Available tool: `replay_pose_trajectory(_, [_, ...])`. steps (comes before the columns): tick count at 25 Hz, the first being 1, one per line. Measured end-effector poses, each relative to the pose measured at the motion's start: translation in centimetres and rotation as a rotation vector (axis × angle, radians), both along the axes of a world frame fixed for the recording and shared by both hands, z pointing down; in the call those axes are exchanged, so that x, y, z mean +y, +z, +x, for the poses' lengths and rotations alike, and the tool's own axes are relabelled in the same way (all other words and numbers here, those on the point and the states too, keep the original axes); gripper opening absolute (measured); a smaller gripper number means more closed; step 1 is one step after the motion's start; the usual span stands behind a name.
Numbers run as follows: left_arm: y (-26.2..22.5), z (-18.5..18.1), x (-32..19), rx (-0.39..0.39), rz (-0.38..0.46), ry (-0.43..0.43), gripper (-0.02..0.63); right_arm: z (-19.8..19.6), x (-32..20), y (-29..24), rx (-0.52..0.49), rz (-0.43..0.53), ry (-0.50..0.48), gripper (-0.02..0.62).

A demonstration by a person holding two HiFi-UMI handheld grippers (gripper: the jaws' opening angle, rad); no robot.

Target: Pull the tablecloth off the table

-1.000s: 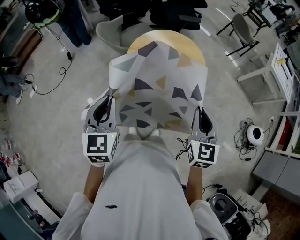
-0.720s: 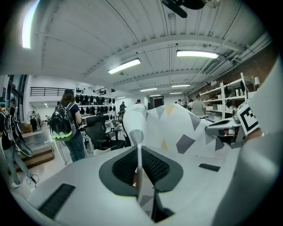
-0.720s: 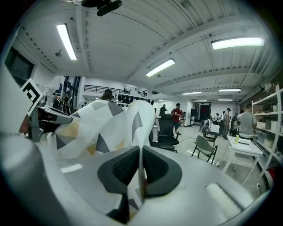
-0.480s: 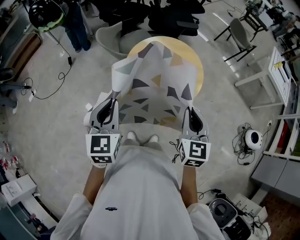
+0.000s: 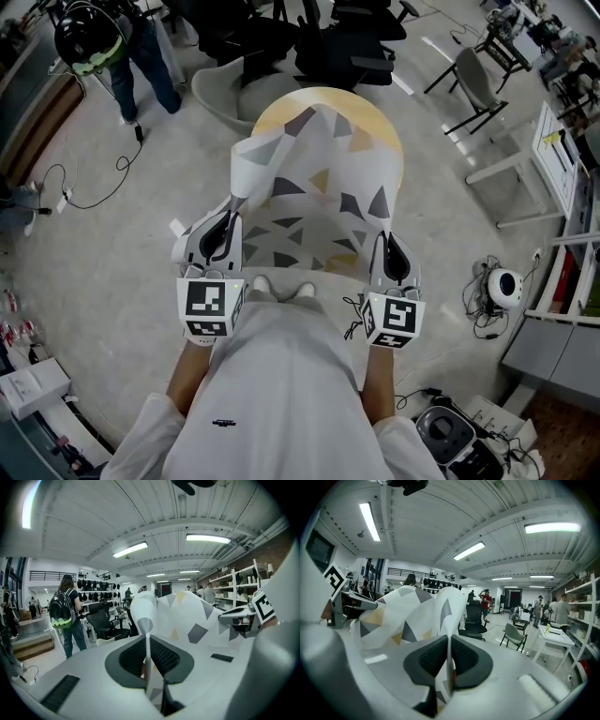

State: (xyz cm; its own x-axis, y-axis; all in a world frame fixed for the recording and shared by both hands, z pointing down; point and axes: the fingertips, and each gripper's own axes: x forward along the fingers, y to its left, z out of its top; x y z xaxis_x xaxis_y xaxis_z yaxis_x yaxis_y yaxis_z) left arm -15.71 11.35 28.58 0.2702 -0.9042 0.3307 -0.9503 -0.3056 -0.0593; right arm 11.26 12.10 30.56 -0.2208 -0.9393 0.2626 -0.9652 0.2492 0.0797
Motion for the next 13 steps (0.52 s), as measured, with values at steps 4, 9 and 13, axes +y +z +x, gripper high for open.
replay_pose_trajectory(4, [-0.1,0.0,-0.1,0.007,-0.004,0.018,0.031,-0.3,0.3,-0.2,-0.002,-0.001,0.009,0.031])
replay_pose_trajectory(9, [-0.1,-0.6,-0.4,0.013,-0.005,0.038,0.031,-0.2,0.4,-0.3,-0.007,-0.007,0.023,0.031])
replay_pose_trajectory(13, [0.3,-1.1,-1.3,0.011,-0.004,0.037,0.031,0.3,-0.2,0.0,-0.001,-0.006,0.041,0.031])
